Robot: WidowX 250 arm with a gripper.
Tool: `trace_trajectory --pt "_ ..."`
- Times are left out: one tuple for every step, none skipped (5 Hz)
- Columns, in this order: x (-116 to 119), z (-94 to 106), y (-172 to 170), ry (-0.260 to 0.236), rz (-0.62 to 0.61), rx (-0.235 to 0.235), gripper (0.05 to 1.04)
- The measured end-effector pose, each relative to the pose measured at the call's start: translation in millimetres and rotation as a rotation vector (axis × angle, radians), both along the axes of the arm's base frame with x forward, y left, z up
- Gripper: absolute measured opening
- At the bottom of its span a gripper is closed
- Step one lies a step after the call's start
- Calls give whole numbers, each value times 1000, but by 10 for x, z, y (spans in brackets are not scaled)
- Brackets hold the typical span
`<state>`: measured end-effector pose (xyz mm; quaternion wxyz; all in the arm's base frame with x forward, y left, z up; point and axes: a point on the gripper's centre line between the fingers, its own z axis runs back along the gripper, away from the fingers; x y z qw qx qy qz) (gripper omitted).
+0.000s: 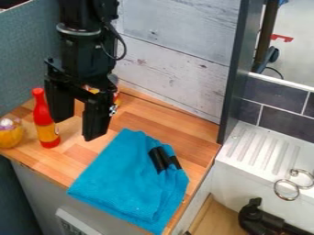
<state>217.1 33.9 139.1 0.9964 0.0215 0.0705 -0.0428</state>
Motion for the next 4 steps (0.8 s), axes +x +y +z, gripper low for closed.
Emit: trace_trajectory --pt "-17 -69 -4 21 0 -4 1001" --pt "-13 -307 -30 -34 -26 -20 1001" --pt "1 -525 -31 -109 -4 -10 1001" --pt "64 -816 -48 -133 62 -20 1001"
